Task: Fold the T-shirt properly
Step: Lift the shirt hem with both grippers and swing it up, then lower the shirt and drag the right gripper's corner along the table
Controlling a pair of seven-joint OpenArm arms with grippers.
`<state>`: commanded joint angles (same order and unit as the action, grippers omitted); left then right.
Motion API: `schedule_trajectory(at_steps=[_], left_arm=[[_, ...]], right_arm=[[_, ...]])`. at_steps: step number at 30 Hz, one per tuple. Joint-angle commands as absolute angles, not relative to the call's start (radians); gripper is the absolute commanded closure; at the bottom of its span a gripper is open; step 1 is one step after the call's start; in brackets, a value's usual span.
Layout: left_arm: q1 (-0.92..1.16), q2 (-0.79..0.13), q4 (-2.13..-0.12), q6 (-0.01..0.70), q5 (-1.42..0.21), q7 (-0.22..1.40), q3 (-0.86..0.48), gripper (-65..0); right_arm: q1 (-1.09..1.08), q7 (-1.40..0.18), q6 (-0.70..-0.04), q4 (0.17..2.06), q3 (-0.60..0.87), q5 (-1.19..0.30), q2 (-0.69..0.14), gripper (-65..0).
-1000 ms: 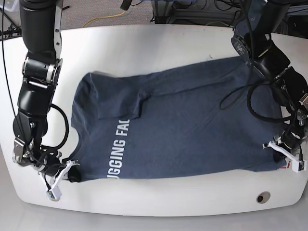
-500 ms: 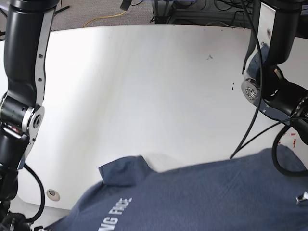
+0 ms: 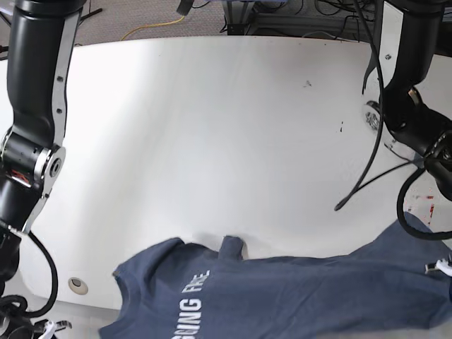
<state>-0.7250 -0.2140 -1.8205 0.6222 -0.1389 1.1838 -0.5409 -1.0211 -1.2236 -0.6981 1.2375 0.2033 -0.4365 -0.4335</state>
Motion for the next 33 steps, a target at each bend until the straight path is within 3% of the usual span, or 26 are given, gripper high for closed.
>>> schedule_trajectory(at_steps=[6,15,20,28,30,33], left_arm=[[-0.479,-0.213,-1.865,0.698,-0.139,1.133,-0.539,0.0],[-0.134,-0.182,-1.897,0.698,-0.139,1.064,-0.564,0.0],[-0.035,-0.18,-1.908,0.698,-0.139,1.064,-0.616,0.0],[0.067,-0.18,-1.908,0.698,-0.139,1.064,-0.665,0.0],[0.076,-0.18,-1.908,0.698,-0.139,1.064,-0.67,0.0],[0.081,-0.18,-1.908,0.698,-0.134,1.064,-0.705,0.0]], right_arm=[[-0.716,-1.221,-0.698,1.354,0.3,-0.438,-0.421,0.0],[-0.429,-1.216,-0.698,1.412,0.401,-0.539,-0.354,0.0],[-0.395,-1.187,-0.698,1.411,0.398,-0.521,-0.318,-16.8],[-0.452,-1.041,-0.698,1.325,0.271,-0.467,-0.26,-53.4],[-0.472,-0.995,-0.698,1.265,0.236,-0.438,-0.245,-55.5],[-0.493,-0.915,-0.698,1.184,0.205,-0.407,-0.205,-52.2]])
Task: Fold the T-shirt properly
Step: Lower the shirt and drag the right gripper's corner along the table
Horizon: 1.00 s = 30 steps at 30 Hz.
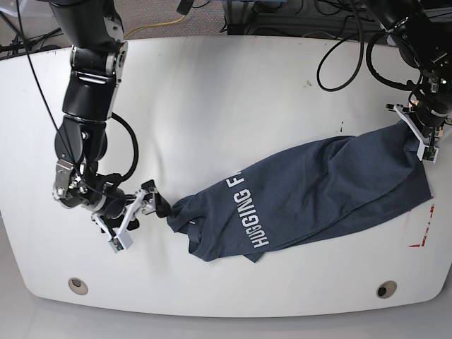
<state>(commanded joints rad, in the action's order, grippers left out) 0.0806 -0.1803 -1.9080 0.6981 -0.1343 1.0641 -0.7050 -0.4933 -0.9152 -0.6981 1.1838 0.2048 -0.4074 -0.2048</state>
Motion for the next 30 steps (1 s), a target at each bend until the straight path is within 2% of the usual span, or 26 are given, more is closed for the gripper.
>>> schedule_trajectory(at_steps=[4,17,18,19,21,23,24,30], left_arm=[[0.091,-0.179,-1.908,0.698,-0.133,1.064,-0.731,0.0],[0.156,-0.177,-1.908,0.698,-0.136,1.064,-0.734,0.0],[0.156,-0.177,-1.908,0.698,-0.136,1.064,-0.736,0.0],[0.156,-0.177,-1.908,0.698,-0.136,1.064,-0.736,0.0],[0.156,-0.179,-1.905,0.698,-0.136,1.064,-0.736,0.0],[0.156,-0.182,-1.903,0.698,-0.136,1.064,-0.736,0.0],[0.156,-0.183,-1.903,0.698,-0.136,1.064,-0.736,0.0],[0.151,-0.202,-1.9,0.698,-0.133,1.064,-0.728,0.0]], right_arm=[[-0.521,-0.863,-0.698,1.102,0.163,-0.377,-0.163,-49.1],[-0.518,-0.545,-0.698,0.863,0.125,-0.18,0.012,-48.2],[-0.518,-0.53,-0.698,0.849,0.128,-0.16,0.022,-45.8],[-0.516,-0.518,-0.698,0.842,0.13,-0.143,0.031,-40.1],[-0.501,-0.513,-0.698,0.843,0.131,-0.142,0.033,-24.7],[-0.481,-0.516,-0.698,0.872,0.131,-0.154,0.03,-5.5],[-0.47,-0.519,-0.698,0.897,0.131,-0.156,0.028,0.0],[-0.318,-0.654,-0.698,1.178,0.137,-0.153,-0.013,0.0]])
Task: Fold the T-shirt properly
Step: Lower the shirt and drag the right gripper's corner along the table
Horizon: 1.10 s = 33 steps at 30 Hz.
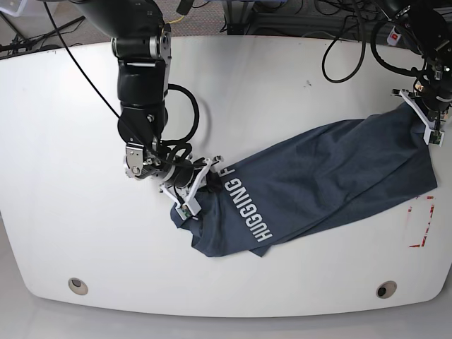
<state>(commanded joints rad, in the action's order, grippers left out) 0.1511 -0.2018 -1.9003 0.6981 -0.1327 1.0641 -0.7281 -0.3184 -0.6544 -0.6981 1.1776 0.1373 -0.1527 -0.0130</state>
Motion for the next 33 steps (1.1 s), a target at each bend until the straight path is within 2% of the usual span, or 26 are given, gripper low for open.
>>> schedule_trajectory(at_steps=[6,12,14,20,23,25,28,33], left_arm=[[0.147,-0.236,-1.899,0.698,-0.136,1.064,-0.674,0.0],[0.145,-0.255,-1.897,0.698,-0.134,1.064,-0.642,0.0],[0.145,-0.255,-1.886,0.698,-0.133,1.064,-0.621,0.0],[0.124,-0.286,-1.839,0.698,-0.133,1.063,-0.605,0.0],[0.117,-0.291,-1.811,0.698,-0.131,1.063,-0.605,0.0],[0.117,-0.302,-1.801,0.698,-0.131,1.063,-0.605,0.0],[0.117,-0.305,-1.797,0.698,-0.131,1.063,-0.605,0.0],[0.117,-0.305,-1.797,0.698,-0.131,1.063,-0.605,0.0]], right_arm=[[-0.108,-0.779,-0.698,1.465,0.274,-0.148,-0.019,0.0],[0.061,-0.842,-0.698,1.644,0.338,-0.153,-0.019,0.0],[0.102,-0.874,-0.698,1.698,0.338,-0.154,-0.019,-5.4],[0.111,-0.986,-0.698,1.879,0.407,-0.156,-0.018,-40.9],[0.021,-1.066,-0.698,1.891,0.46,-0.156,-0.022,-52.5],[-0.051,-1.116,-0.698,1.862,0.487,-0.157,-0.047,-54.9],[-0.157,-1.155,-0.698,1.765,0.495,-0.185,-0.074,-54.5],[-0.349,-1.178,-0.698,1.455,0.496,-0.275,-0.145,-54.5]])
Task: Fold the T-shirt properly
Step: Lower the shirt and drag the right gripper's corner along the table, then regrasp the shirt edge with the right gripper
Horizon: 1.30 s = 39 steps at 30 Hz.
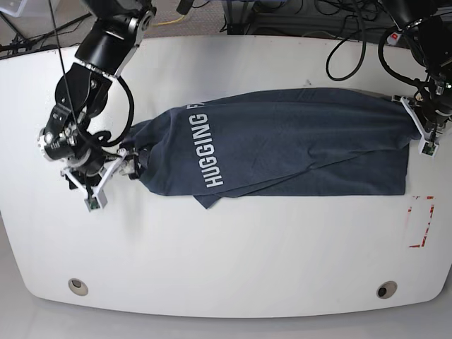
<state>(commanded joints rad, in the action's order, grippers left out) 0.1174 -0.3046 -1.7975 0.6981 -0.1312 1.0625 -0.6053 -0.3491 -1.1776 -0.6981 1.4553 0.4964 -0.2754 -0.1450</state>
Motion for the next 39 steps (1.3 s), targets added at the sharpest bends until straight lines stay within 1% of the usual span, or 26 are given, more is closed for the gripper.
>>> schedule_trajectory(at_steps=[4,8,13,17,19,21,23,27,30,32,36,37,39], left_arm=[[0.119,-0.302,-1.797,0.698,-0.131,1.063,-0.605,0.0],[0.122,-0.3,-1.797,0.698,-0.131,1.063,-0.605,0.0],[0.124,-0.298,-1.797,0.698,-0.131,1.063,-0.605,0.0],[0.124,-0.298,-1.797,0.698,-0.131,1.063,-0.605,0.0],[0.124,-0.298,-1.797,0.698,-0.131,1.063,-0.604,0.0],[0.122,-0.298,-1.797,0.698,-0.131,1.063,-0.602,0.0],[0.122,-0.298,-1.796,0.698,-0.13,1.063,-0.602,0.0],[0.122,-0.297,-1.796,0.698,-0.131,1.063,-0.602,0.0],[0.12,-0.297,-1.796,0.698,-0.131,1.063,-0.601,0.0],[0.119,-0.297,-1.796,0.698,-0.131,1.063,-0.601,0.0],[0.119,-0.297,-1.796,0.698,-0.133,1.063,-0.601,0.0],[0.119,-0.297,-1.796,0.698,-0.133,1.063,-0.601,0.0],[0.119,-0.297,-1.796,0.698,-0.133,1.063,-0.601,0.0]], right_arm=[[-0.447,-1.178,-0.698,1.214,0.492,-0.364,-0.189,-54.5],[-0.492,-1.178,-0.698,1.072,0.49,-0.455,-0.206,-54.5],[-0.499,-1.176,-0.698,1.023,0.49,-0.49,-0.197,-54.5],[-0.492,-1.176,-0.698,1.024,0.49,-0.486,-0.165,-54.5],[-0.49,-1.171,-0.698,1.023,0.49,-0.481,-0.163,-53.0],[-0.49,-1.155,-0.698,1.02,0.49,-0.481,-0.163,-48.0],[-0.49,-1.13,-0.698,1.018,0.49,-0.481,-0.162,-40.3],[-0.489,-1.102,-0.698,1.018,0.49,-0.479,-0.162,-21.9],[-0.489,-1.099,-0.698,1.018,0.49,-0.479,-0.162,-6.2],[-0.489,-1.099,-0.698,1.018,0.49,-0.479,-0.163,0.0],[-0.478,-1.099,-0.698,1.018,0.49,-0.479,-0.163,-0.6],[-0.472,-1.099,-0.698,1.018,0.49,-0.479,-0.163,-2.9],[-0.463,-1.099,-0.698,1.02,0.49,-0.479,-0.163,-11.9]])
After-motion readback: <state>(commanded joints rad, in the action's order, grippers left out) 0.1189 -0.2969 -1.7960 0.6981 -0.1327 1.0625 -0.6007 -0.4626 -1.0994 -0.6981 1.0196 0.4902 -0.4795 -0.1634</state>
